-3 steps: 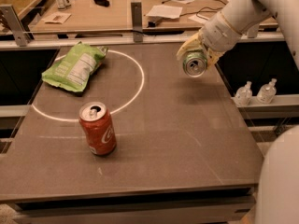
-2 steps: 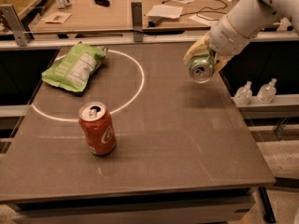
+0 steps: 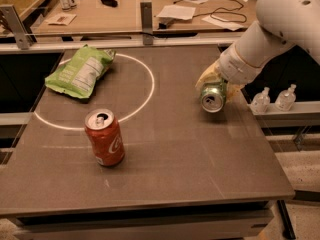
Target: Knock green can over
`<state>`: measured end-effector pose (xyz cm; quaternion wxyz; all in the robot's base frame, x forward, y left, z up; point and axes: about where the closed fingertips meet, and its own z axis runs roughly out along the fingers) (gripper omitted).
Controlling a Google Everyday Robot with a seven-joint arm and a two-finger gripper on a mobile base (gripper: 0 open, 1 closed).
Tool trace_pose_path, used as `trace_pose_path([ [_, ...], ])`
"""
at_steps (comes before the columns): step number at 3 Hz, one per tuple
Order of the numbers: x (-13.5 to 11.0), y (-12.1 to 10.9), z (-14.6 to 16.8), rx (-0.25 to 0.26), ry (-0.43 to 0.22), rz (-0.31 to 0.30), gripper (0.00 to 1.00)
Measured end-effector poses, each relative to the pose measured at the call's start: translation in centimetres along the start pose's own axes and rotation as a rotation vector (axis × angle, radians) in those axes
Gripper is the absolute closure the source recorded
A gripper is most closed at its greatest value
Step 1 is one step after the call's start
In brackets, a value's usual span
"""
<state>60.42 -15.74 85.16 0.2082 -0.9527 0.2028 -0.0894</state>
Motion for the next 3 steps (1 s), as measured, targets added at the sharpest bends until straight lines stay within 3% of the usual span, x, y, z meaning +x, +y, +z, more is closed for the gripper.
trace_pose_path([
  [1,-0.79,0.8,1.46,-0.024,-0.014,0.032,1.0],
  [3,-0.82,0.65,1.63,-0.03,-0.044,0.065,0.59],
])
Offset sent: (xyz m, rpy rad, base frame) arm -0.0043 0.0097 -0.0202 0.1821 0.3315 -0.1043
